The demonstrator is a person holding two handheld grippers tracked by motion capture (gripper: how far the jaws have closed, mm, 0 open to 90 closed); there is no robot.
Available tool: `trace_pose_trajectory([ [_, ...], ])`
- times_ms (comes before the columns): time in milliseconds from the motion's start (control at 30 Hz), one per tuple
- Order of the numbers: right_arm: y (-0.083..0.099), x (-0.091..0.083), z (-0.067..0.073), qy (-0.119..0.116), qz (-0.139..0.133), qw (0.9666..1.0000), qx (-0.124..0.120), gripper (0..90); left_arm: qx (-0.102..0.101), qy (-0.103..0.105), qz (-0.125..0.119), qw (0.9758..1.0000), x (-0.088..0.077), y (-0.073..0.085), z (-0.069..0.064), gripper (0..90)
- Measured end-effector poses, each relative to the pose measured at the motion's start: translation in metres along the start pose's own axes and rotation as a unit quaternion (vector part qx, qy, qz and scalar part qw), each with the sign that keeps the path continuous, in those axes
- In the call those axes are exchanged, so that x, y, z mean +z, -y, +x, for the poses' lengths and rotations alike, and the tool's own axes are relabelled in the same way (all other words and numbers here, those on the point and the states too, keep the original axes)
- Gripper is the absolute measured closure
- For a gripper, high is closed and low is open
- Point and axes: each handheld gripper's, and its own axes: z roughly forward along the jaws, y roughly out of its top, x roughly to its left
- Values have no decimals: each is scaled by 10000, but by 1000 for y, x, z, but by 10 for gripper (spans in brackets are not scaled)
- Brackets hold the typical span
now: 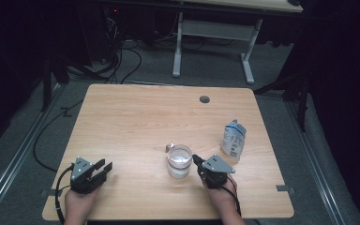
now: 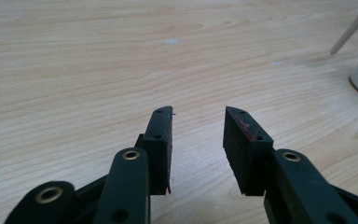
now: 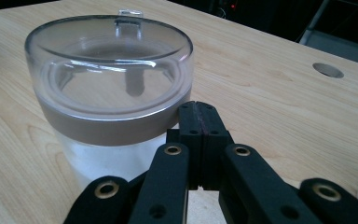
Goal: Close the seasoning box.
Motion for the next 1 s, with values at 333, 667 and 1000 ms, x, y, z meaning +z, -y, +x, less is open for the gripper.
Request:
trace_pose_trajectory([
  [333,7,-7,10,-131,27,9998,-151,900,109,-4,-98,9999,-2,-4,-6,623],
  [667,5,-9,27,-359,-3,9986,-383,900,61,44,-97,9999,-2,-3,-7,623],
  [1000,2,-7,46,-592,-51,9967,-546,900,49,65,-113,9999,-3,-4,-6,623],
])
